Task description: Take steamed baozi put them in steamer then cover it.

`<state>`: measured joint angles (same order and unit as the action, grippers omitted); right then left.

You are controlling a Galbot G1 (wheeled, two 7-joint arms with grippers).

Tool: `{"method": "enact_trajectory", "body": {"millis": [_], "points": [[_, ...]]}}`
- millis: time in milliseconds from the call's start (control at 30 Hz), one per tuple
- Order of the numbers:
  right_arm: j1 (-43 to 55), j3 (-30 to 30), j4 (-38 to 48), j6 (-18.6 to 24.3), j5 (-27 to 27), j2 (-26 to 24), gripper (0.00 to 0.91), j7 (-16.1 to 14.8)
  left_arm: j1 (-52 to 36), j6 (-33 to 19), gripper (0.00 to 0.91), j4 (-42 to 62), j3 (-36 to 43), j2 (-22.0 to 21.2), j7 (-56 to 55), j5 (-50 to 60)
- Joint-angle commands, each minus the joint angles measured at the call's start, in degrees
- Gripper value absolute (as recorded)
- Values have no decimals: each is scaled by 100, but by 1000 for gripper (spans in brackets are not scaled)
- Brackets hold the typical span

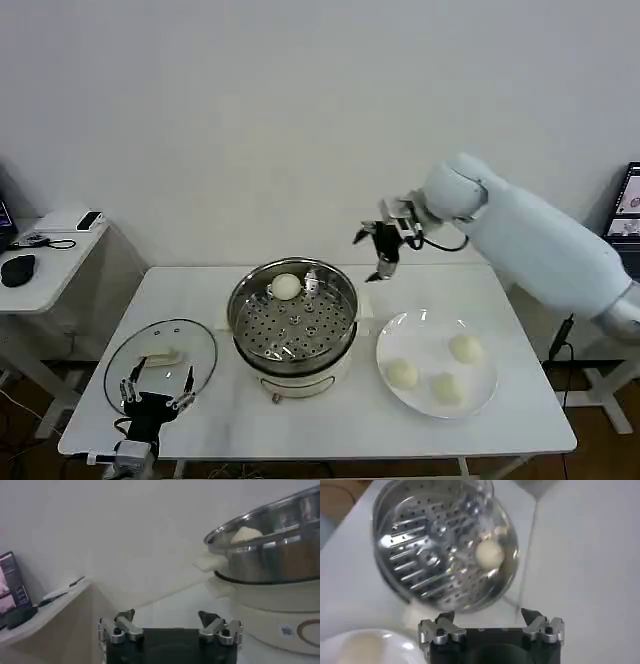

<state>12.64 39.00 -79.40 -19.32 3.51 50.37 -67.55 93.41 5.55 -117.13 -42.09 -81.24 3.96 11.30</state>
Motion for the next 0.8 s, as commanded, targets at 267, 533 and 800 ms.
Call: {"method": "enact_trajectory", "body": {"millis": [267,533,800], "points": [[-847,213,-170,-1055,440,-516,907,-25,11,-13,907,3,91,-11,-7,-42],[-1145,499,-113,-1041,256,-432,907,13,-20,-5,907,55,107,5,9,-43],[-1460,545,18,-941,-65,-375,907,94,-59,-3,907,137,111,24,29,-43]]}}
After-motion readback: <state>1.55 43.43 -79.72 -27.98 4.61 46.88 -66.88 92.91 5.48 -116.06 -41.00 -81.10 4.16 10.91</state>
